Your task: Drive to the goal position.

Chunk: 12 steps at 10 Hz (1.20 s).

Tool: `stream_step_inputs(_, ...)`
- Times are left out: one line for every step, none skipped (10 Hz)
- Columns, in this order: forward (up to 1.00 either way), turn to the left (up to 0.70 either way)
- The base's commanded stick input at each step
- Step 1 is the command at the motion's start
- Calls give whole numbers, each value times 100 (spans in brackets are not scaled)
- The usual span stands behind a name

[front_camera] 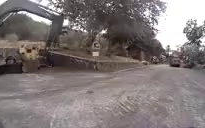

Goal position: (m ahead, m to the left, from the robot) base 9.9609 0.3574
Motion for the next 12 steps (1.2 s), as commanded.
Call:
stream_step_inputs(10,-42)
stream_step_inputs(40,-35)
stream_step_inputs(70,0)
stream_step_inputs(70,0)
stream_step_inputs(70,0)
stream_step_inputs(70,0)
stream_step_inputs(70,0)
stream_step_inputs(70,0)
stream_step_inputs(70,0)
stream_step_inputs(70,0)
stream_step_inputs(70,0)
stream_step_inputs(70,0)
